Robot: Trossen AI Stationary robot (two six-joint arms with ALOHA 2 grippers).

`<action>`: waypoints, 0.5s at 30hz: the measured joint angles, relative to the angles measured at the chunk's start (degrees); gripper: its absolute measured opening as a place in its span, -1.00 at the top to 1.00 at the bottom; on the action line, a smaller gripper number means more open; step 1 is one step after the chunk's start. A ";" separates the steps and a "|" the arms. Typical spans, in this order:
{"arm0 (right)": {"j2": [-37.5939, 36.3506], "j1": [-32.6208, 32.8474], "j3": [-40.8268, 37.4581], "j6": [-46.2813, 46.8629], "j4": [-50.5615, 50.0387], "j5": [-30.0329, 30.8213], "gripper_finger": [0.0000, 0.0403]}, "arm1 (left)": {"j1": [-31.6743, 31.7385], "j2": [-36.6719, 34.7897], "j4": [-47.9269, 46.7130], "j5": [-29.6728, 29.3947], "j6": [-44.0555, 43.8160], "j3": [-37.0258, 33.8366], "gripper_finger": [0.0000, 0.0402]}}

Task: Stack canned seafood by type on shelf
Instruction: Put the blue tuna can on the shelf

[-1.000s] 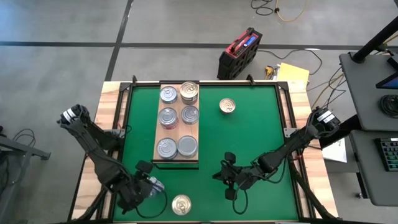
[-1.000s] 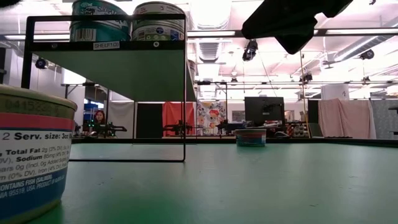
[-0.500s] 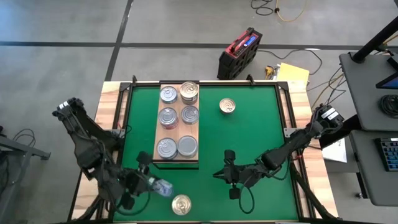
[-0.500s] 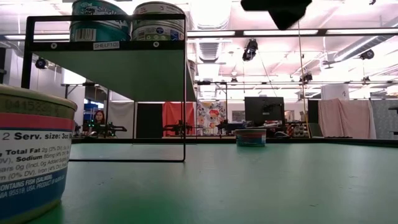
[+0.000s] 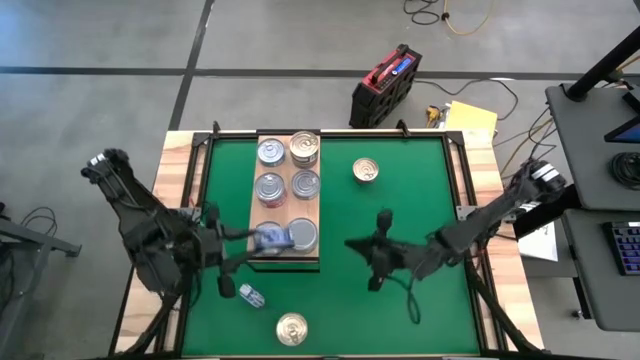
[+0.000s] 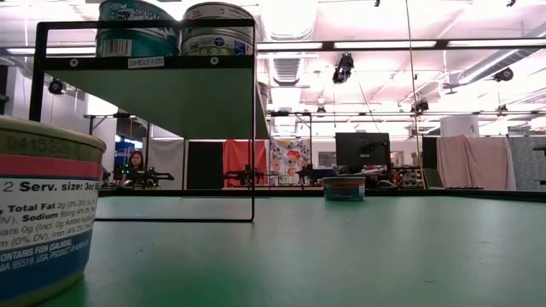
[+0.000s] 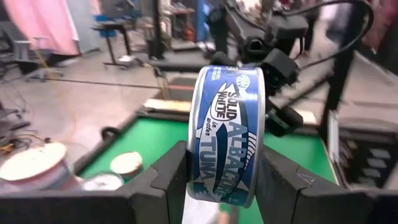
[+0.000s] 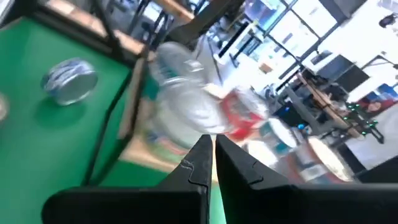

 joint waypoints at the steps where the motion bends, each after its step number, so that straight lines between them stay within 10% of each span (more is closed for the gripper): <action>1: -1.93 -0.92 0.00 -0.23 -1.13 -1.27 0.94 | 0.51 -0.60 0.28 -0.28 0.72 0.54 0.37; 8: -12.70 -13.82 0.00 3.92 -9.78 -20.52 0.94 | 3.97 -2.33 0.24 -1.06 7.88 3.22 0.37; 15: -15.59 -26.25 0.27 -0.25 -15.16 -22.46 0.94 | 8.98 -2.26 0.92 -2.86 14.46 10.52 0.37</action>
